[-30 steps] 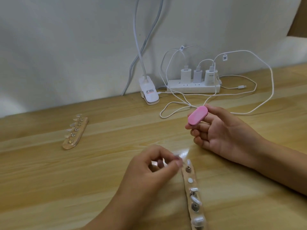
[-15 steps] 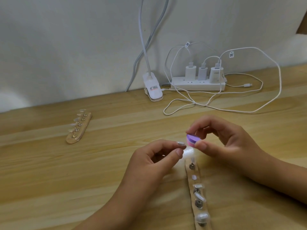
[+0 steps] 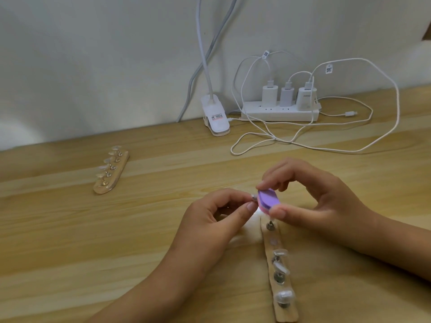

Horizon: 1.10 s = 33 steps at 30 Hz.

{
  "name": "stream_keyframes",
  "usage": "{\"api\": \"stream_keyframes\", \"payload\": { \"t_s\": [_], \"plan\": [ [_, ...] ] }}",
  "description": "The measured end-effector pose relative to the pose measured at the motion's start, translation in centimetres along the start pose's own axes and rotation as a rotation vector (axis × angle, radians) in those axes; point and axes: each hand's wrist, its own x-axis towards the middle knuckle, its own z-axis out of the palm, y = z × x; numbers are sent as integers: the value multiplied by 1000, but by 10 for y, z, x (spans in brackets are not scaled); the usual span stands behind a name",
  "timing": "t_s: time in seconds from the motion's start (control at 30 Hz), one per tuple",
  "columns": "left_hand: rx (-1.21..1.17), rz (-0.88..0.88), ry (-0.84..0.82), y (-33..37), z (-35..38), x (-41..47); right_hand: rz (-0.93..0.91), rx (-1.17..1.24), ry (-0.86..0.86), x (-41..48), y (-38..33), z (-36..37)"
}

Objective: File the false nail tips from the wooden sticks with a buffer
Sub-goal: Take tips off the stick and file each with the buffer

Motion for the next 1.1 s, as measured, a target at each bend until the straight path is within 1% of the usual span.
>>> {"api": "stream_keyframes", "payload": {
  "t_s": [0.07,0.1,0.17,0.2,0.3,0.4,0.5,0.6,0.7,0.8,0.9,1.0,1.1],
  "plan": [
    [11,-6,-3,0,0,0,71,27,17,1,0,-1],
    [27,-5,-13,0,0,-1,58,26,12,1,-1,-1],
    [68,8,-37,1,0,-1,-32,-20,-4,0,-1,1],
    [72,9,-36,1,0,-1,-42,-39,-2,0,-1,2],
    [35,-7,-4,0,1,-1,28,-30,27,1,0,0],
    [51,1,-28,1,1,-1,-59,-101,26,0,1,1],
    [40,-7,-12,1,0,-1,-10,-97,44,1,1,2],
    [53,4,-37,2,1,-1,-59,-129,24,1,2,4],
    [36,-11,-1,1,2,-1,-5,-88,36,2,1,3],
    [22,-7,-9,2,2,0,-53,-107,24,1,2,2],
    [12,-17,-2,0,2,0,-27,-101,47,1,1,2],
    [7,-7,-20,1,2,0,-71,-135,42,0,2,2],
    [0,-15,-2,0,2,0,-17,-108,54,1,2,2]
  ]
}}
